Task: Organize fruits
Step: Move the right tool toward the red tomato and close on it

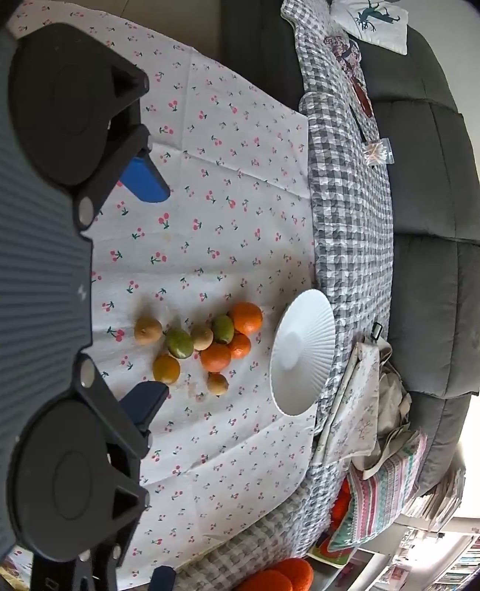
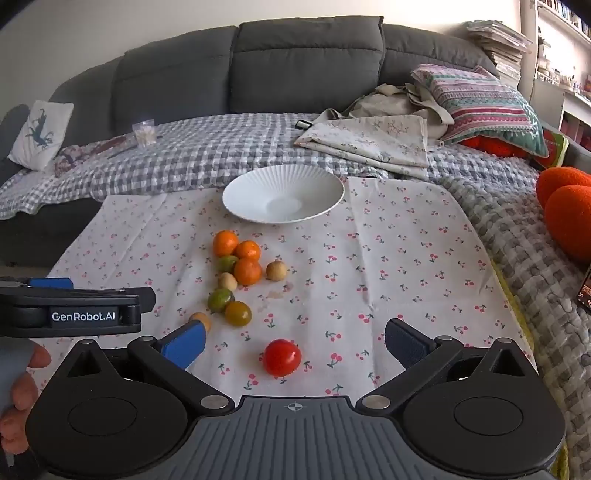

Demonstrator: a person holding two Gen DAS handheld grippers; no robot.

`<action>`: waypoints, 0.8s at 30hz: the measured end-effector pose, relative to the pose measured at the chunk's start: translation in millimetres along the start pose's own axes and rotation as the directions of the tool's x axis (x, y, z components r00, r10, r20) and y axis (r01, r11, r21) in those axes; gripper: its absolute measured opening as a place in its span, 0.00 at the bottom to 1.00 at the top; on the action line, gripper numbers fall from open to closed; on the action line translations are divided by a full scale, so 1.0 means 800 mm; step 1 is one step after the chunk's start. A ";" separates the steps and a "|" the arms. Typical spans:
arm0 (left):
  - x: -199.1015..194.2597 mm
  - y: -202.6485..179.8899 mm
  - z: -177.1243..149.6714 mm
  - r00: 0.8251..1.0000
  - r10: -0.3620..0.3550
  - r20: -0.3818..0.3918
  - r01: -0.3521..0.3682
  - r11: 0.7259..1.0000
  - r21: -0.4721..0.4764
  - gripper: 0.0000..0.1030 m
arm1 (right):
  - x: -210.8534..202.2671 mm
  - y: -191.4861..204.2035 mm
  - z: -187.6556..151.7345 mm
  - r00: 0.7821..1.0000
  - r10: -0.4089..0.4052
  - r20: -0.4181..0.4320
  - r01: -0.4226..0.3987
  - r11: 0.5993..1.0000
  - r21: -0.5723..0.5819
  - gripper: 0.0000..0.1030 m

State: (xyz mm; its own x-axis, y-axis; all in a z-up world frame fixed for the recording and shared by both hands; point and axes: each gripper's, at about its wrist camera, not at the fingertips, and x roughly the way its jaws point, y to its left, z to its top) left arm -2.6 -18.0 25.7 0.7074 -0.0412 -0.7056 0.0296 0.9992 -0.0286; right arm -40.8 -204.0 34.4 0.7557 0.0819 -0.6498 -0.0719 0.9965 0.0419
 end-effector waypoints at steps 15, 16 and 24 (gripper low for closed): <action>0.003 -0.002 -0.003 1.000 -0.003 -0.003 0.003 1.000 0.017 0.99 | 0.003 -0.003 -0.002 1.000 -0.019 -0.006 0.019 1.000 0.003 1.00; 0.003 -0.002 -0.003 1.000 -0.005 -0.003 0.005 1.000 0.019 0.99 | 0.002 0.000 0.000 1.000 -0.019 -0.009 0.019 1.000 0.002 1.00; 0.008 -0.003 -0.007 1.000 -0.020 -0.008 0.020 0.999 0.043 0.99 | 0.007 -0.007 -0.001 1.000 -0.001 -0.019 0.001 1.000 0.020 1.00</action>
State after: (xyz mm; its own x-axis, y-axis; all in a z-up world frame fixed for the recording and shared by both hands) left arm -1.9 -20.5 17.5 0.7012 -0.0613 -0.7103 0.0742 0.9972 -0.0128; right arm -36.5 -209.4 29.9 0.7430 0.0805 -0.6644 -0.0576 0.9967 0.0564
